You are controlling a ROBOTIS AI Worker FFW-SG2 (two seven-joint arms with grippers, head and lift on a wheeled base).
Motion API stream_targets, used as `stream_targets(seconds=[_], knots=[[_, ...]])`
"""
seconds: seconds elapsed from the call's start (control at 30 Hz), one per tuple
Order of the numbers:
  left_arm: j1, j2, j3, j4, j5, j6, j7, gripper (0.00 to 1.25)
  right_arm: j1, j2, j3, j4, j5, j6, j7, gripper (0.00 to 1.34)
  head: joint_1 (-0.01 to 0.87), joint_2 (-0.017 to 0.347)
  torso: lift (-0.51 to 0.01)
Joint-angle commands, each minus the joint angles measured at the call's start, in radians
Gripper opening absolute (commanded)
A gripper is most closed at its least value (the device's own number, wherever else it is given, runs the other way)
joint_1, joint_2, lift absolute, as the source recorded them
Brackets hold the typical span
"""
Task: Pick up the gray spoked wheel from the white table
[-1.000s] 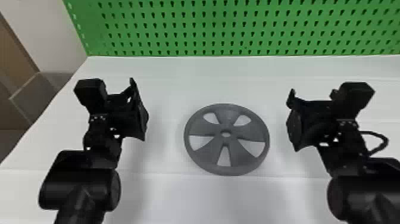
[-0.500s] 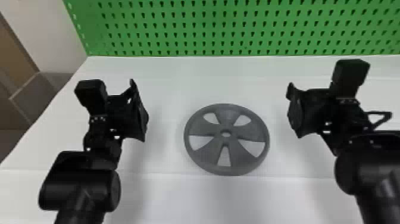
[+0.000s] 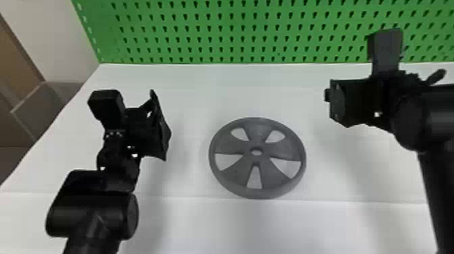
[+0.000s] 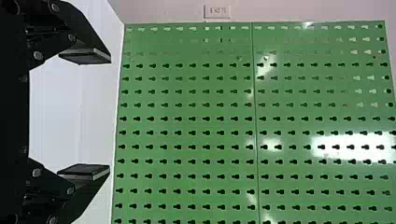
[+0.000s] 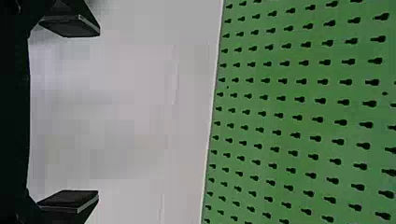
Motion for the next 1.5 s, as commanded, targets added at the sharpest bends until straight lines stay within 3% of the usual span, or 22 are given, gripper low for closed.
stream_targets(seconds=[0.0, 0.53, 0.93, 1.23, 1.4, 1.47], knots=[[-0.005, 0.001, -0.007, 0.0, -0.006, 0.006, 0.0, 0.83, -0.089, -0.023, 0.0, 0.047, -0.054, 0.156, 0.0, 1.26, 0.779, 0.1, -0.09], [-0.017, 0.012, -0.019, 0.0, -0.015, 0.013, 0.0, 0.83, -0.293, -0.032, 0.005, 0.248, -0.118, 0.402, 0.0, 1.26, 0.779, 0.1, -0.089], [-0.031, 0.03, -0.038, 0.0, -0.019, 0.022, 0.0, 0.83, -0.429, -0.039, 0.025, 0.495, -0.138, 0.406, 0.0, 1.26, 0.779, 0.1, -0.089], [-0.045, 0.043, -0.057, 0.0, -0.03, 0.037, 0.002, 0.83, -0.498, -0.084, 0.092, 0.64, -0.207, 0.406, 0.0, 1.26, 0.779, 0.1, -0.089], [-0.049, 0.046, -0.067, 0.002, -0.038, 0.043, 0.002, 0.83, -0.5, -0.098, 0.086, 0.679, -0.219, 0.406, 0.0, 1.26, 0.779, 0.1, -0.089], [-0.051, 0.047, -0.067, 0.0, -0.038, 0.043, 0.002, 0.83, -0.518, -0.118, 0.131, 0.737, -0.267, 0.406, 0.0, 1.26, 0.779, 0.1, -0.089]])
